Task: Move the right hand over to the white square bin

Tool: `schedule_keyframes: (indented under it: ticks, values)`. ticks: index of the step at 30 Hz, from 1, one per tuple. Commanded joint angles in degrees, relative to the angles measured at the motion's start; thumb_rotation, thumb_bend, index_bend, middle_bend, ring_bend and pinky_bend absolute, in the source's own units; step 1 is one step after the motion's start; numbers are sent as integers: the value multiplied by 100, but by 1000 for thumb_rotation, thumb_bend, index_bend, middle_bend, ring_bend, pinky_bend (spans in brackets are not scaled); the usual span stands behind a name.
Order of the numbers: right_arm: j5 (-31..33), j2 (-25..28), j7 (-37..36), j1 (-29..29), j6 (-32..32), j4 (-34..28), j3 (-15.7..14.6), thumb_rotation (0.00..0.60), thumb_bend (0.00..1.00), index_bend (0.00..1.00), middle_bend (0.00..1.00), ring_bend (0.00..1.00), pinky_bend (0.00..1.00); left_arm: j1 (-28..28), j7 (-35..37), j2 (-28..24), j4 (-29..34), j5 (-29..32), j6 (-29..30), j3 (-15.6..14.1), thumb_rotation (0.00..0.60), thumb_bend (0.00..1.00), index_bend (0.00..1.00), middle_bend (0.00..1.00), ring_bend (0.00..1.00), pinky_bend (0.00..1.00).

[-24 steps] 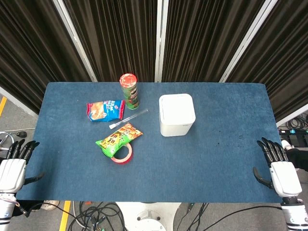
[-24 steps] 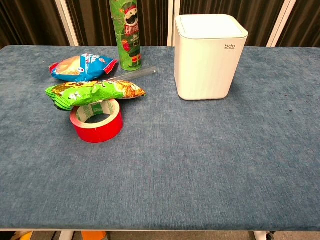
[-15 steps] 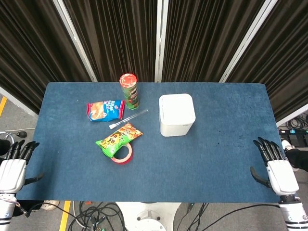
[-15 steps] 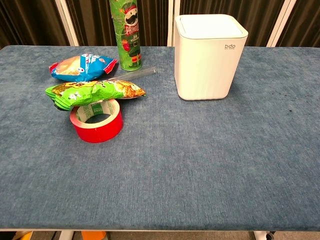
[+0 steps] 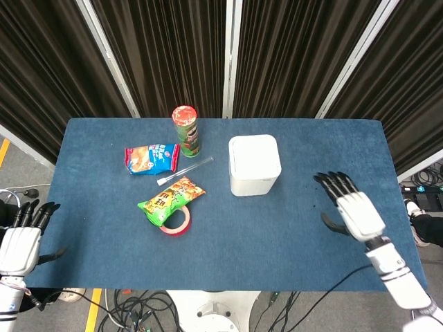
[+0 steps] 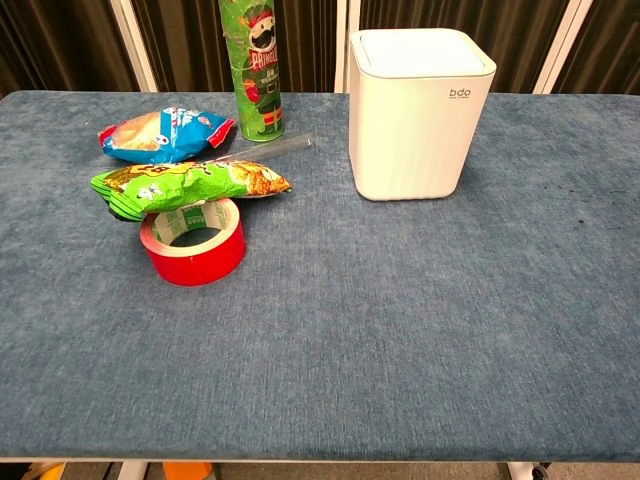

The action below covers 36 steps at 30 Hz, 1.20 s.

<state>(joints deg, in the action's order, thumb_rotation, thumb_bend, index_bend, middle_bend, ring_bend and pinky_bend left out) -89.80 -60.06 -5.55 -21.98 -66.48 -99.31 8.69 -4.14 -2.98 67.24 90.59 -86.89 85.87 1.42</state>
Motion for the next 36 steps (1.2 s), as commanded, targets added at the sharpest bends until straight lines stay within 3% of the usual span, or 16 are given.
schedule_keyframes:
  ticks: [1,9,15,20,25,29,36]
  values:
    - [610,-113,546,-982,1102,-153,532,600,305,128,105,0,0,9,1,0,5,20,-4,-3,600,0,147,132,12,4]
    - [1689,-767,1470,-1979,2018,244,813,600,306,200,132,0,0,34,46,-1,-40,83,-13,-2,600,0,147,132,12,4]
    - [2383,-1001,1984,-2313,2358,408,649,600,306,264,233,0,0,50,113,17,-107,103,-17,-8,600,0,147,132,12,4]
    - [2746,-1057,2279,-2429,2356,373,506,600,306,275,256,0,0,47,161,46,-166,93,-25,-11,600,0,147,132,12,4]
    - [2465,-1008,2137,-2281,1775,159,557,600,307,268,202,0,0,63,207,54,-202,60,25,-10,600,0,147,132,12,4]
    - [1934,-793,1837,-1896,1024,-70,540,600,309,139,128,0,0,78,238,53,-223,49,51,-13,600,0,147,132,12,4]
    - [1208,-281,1561,-836,-255,-334,-8,600,322,5,25,0,0,55,278,73,-268,19,38,-6,600,0,147,132,12,4]
